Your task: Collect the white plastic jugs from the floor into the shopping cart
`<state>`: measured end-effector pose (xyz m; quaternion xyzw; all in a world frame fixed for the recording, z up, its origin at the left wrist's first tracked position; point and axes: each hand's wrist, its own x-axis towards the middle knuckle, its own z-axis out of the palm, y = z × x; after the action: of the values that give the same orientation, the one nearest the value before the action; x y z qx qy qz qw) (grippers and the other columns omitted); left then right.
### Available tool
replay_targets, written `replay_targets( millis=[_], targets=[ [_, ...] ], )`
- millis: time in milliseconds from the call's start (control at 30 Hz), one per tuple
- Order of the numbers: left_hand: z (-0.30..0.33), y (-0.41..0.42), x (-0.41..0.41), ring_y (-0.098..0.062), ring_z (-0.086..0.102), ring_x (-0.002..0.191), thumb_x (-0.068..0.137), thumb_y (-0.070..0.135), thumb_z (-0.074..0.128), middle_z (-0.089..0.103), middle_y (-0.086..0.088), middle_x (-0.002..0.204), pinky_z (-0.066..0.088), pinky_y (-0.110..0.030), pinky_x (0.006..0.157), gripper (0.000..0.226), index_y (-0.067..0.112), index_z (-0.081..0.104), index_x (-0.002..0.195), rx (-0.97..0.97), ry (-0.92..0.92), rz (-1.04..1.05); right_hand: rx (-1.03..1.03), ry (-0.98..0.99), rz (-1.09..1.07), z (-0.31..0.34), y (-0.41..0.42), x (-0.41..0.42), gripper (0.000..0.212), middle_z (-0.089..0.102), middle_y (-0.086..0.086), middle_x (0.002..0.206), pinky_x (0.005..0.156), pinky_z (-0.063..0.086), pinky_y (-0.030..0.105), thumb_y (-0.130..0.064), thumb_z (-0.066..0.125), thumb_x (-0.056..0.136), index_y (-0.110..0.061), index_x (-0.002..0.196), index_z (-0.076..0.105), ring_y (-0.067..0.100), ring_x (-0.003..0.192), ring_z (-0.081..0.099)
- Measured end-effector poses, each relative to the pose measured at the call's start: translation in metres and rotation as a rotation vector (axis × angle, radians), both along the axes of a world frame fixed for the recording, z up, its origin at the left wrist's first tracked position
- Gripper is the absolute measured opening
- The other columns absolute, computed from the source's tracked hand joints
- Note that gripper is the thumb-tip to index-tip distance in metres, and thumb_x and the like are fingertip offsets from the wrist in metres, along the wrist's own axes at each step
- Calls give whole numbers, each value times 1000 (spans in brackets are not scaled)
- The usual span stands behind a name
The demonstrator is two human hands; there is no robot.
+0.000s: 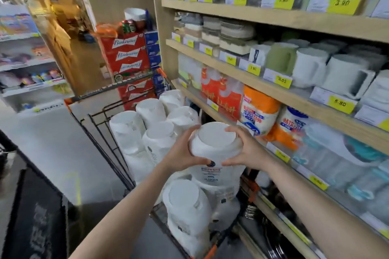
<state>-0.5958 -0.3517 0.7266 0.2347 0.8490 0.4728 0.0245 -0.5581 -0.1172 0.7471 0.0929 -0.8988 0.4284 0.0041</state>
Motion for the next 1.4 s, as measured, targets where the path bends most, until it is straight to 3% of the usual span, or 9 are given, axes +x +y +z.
replay_targets(
  millis=[267,500,633,767,900,967,1033,1100,1400],
  targets=[
    [-53,11,-58,-13,40,127,47,58,85,44,7,134,37,-43,106,108,34,32,138,-6,-10,-16,29,-18,-7,-50,8,-51,83,28,-14,133,104,28,27,-47,85,44,-55,111,36,11,131,28],
    [-65,13,-69,-10,32,128,44,57,82,37,7,134,23,-16,102,118,21,29,143,-117,-13,5,71,-55,44,-65,9,-68,84,23,-11,138,103,27,27,-32,89,55,-50,115,32,9,129,25],
    [-52,14,-69,-7,32,124,46,65,78,35,4,135,27,-21,104,119,12,29,142,-194,-3,11,168,-135,85,-58,11,-76,86,16,-20,142,109,27,31,-40,87,55,-59,115,28,8,131,24],
    [-41,14,-73,-16,40,128,59,77,52,41,-1,141,33,-27,104,108,11,33,142,-234,-39,50,250,-174,87,-41,8,-78,88,15,-18,144,99,23,21,-41,86,59,-45,131,33,3,126,22],
    [-34,4,-76,-19,46,124,76,62,49,45,-5,138,29,-14,94,82,11,40,138,-251,-18,11,302,-224,67,-33,6,-82,90,15,-16,146,107,28,31,-44,83,60,-46,134,32,12,135,21],
    [-33,-9,-81,-22,42,130,79,65,42,47,-4,139,22,-22,108,75,15,48,134,-327,172,66,306,-250,39,-32,2,-85,92,16,-15,148,111,30,38,-46,82,59,-48,135,30,14,136,21],
    [-32,-28,-90,-23,32,139,82,63,40,42,-3,146,8,-49,116,67,21,48,135,-496,363,216,300,-256,7,-33,-4,-89,92,17,-12,148,111,29,40,-46,81,59,-47,136,30,16,137,22],
    [-35,-49,-94,-21,14,146,88,56,45,25,0,155,6,-61,112,62,27,36,143,-695,248,318,305,-254,-20,-33,-11,-94,90,20,-9,148,111,29,39,-43,82,60,-44,136,32,16,136,24],
    [-46,-67,-95,-22,1,147,91,47,49,11,-1,159,10,-53,115,63,26,27,146,-829,153,279,304,-268,-21,-34,-33,-104,90,20,-8,147,107,29,36,-39,82,63,-40,137,32,18,136,23]
  ],
)
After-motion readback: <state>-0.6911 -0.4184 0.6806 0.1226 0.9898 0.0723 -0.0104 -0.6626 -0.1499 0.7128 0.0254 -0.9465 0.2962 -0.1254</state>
